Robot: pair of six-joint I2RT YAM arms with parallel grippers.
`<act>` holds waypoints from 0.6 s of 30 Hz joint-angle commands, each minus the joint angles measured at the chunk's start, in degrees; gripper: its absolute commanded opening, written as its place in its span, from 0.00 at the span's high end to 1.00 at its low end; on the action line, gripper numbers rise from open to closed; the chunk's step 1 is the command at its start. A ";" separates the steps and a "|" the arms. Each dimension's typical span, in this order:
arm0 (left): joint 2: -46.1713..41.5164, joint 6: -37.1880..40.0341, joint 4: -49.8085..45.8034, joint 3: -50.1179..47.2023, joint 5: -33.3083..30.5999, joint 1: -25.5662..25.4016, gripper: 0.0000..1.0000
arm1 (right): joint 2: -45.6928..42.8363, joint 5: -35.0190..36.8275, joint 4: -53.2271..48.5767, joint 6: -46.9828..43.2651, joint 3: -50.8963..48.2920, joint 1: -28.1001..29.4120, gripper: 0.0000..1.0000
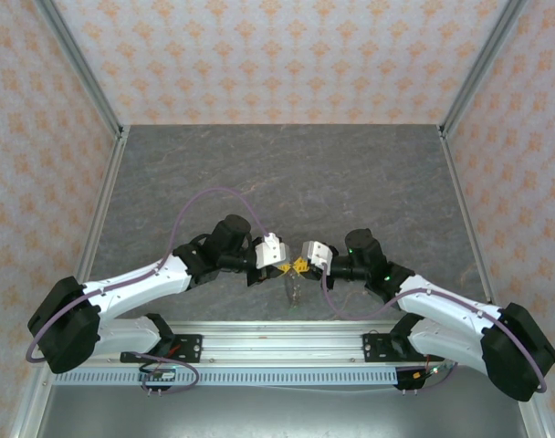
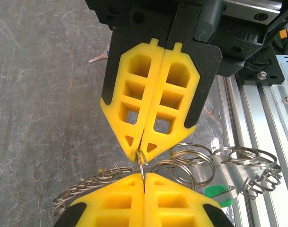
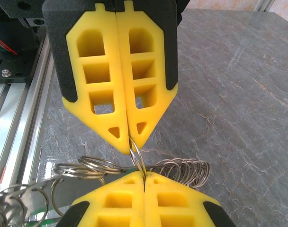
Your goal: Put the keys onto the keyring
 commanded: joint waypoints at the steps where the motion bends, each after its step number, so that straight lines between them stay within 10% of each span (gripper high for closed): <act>1: -0.18 0.66 -0.24 0.75 -0.22 -0.26 0.95 | -0.73 -1.00 3.84 0.90 -0.03 -0.12 1.00; 18: 0.52 0.57 -0.49 0.62 -2.06 -0.26 0.86 | -0.41 -1.66 3.58 1.95 0.23 -0.12 1.00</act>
